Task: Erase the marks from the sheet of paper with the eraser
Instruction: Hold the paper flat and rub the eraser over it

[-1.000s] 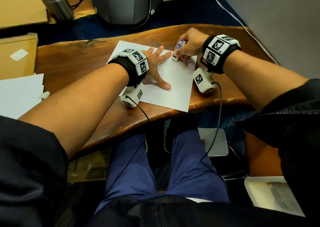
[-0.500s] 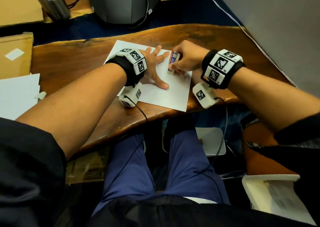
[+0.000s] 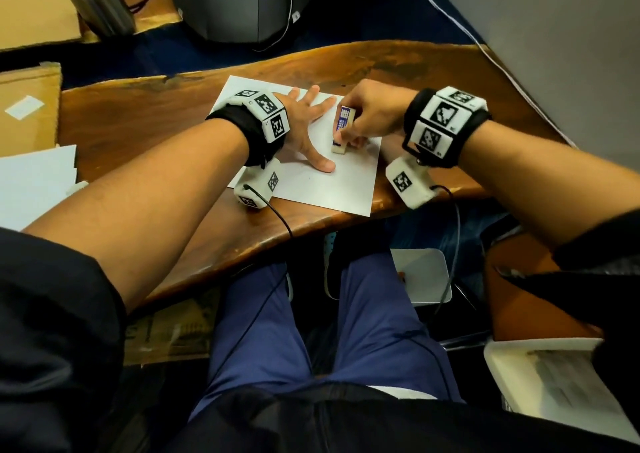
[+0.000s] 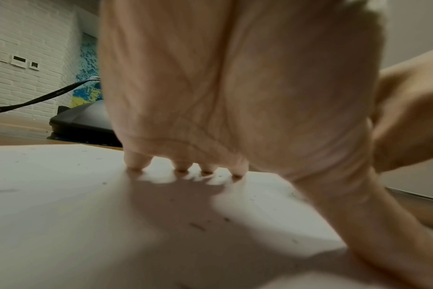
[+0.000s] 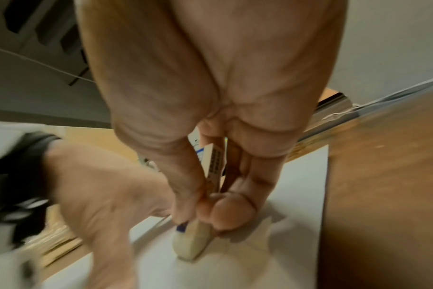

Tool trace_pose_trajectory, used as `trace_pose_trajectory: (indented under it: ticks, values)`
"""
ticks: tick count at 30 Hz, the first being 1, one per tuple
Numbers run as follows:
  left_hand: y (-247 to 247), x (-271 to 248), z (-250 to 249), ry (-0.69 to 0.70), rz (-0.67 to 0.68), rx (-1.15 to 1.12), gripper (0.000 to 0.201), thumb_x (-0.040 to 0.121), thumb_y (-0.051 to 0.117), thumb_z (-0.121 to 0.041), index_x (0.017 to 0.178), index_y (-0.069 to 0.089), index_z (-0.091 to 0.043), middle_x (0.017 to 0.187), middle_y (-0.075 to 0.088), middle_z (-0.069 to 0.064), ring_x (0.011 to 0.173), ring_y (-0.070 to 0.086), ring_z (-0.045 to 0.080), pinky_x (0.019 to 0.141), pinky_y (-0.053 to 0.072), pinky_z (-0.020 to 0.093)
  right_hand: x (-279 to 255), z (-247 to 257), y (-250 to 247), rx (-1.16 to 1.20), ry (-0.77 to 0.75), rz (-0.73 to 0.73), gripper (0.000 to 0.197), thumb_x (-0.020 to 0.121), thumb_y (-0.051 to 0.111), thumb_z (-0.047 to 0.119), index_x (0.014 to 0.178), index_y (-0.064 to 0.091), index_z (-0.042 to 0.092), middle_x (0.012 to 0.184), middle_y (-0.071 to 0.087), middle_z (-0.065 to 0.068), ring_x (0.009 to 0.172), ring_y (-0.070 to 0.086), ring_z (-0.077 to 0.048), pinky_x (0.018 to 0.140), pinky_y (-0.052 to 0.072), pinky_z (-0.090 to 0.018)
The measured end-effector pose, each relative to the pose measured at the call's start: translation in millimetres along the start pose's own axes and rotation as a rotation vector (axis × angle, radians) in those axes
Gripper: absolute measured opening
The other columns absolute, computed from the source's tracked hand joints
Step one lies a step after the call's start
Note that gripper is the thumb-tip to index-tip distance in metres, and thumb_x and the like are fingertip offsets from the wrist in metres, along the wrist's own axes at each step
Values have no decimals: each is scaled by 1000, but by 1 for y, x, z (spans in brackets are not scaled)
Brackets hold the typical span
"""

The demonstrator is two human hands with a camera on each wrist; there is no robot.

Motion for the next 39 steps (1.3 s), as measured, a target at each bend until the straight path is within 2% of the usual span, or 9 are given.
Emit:
trace_pose_trajectory:
  ticks: [4, 8, 11, 16, 21, 24, 30, 36, 39]
  values:
    - [1, 2, 0, 2, -4, 14, 147, 36, 62, -92, 146, -23, -46, 160, -27, -6, 149, -15, 30, 115, 3, 60, 10, 5, -10, 49, 46, -149, 26, 87, 74, 26, 110, 70, 13, 97, 72, -2, 72, 65, -6, 55, 46, -16]
    - [2, 5, 3, 22, 2, 6, 153, 28, 59, -94, 146, -24, -45, 159, -28, -5, 149, -16, 31, 116, 3, 61, 1, -3, 8, 76, 56, -160, 31, 84, 77, 26, 111, 68, 15, 99, 71, -2, 83, 70, -13, 73, 59, -26]
    - [1, 5, 2, 23, 17, 3, 155, 25, 59, -94, 146, -25, -45, 159, -29, -5, 148, -17, 30, 116, 3, 61, -7, -3, 14, 81, 47, -95, 25, 84, 77, 26, 105, 71, 16, 95, 73, -1, 83, 70, -14, 79, 60, -29]
    - [1, 1, 0, 5, 6, 8, 145, 41, 65, -87, 149, -20, -41, 159, -28, -5, 148, -16, 30, 116, 2, 61, 9, 11, -3, 182, 124, -206, 24, 85, 77, 23, 104, 72, 9, 94, 75, -6, 82, 73, -16, 74, 61, -28]
    - [1, 4, 1, 17, -3, 13, 147, 38, 62, -89, 149, -22, -41, 159, -28, -5, 149, -15, 31, 116, 3, 61, 0, 6, 11, 153, 114, -158, 21, 85, 76, 23, 101, 70, 13, 87, 72, -1, 74, 70, -10, 63, 57, -21]
    - [2, 5, 3, 25, -1, 17, 148, 36, 62, -90, 148, -23, -42, 159, -28, -4, 149, -15, 32, 116, 4, 63, -6, 4, 16, 154, 85, -77, 22, 85, 76, 24, 103, 71, 13, 90, 73, -2, 78, 71, -12, 70, 59, -24]
    - [0, 3, 3, 7, -2, 20, 143, 42, 64, -89, 149, -19, -44, 159, -28, -5, 149, -15, 31, 116, 5, 64, 14, 17, 0, 145, 109, -241, 28, 80, 81, 27, 102, 72, 12, 91, 73, -2, 83, 72, -14, 78, 61, -31]
    - [3, 6, 4, 17, -9, 14, 147, 40, 63, -91, 149, -23, -40, 159, -28, -3, 148, -15, 32, 116, 4, 63, -4, 8, 17, 78, 57, -29, 25, 84, 77, 25, 104, 70, 13, 90, 73, -1, 80, 71, -13, 70, 57, -24]
    - [3, 6, 5, 41, -19, 9, 152, 30, 57, -97, 148, -22, -43, 160, -26, -4, 149, -14, 32, 116, 4, 63, 12, 12, -4, 81, 111, -161, 27, 79, 82, 26, 101, 72, 13, 89, 73, -1, 80, 71, -13, 68, 57, -25]
Point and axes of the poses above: each hand's wrist, its own x-axis towards the middle knuckle, its own y-axis out of the palm, z = x × y, the point moved 1 cm from there along x, towards the middle knuckle
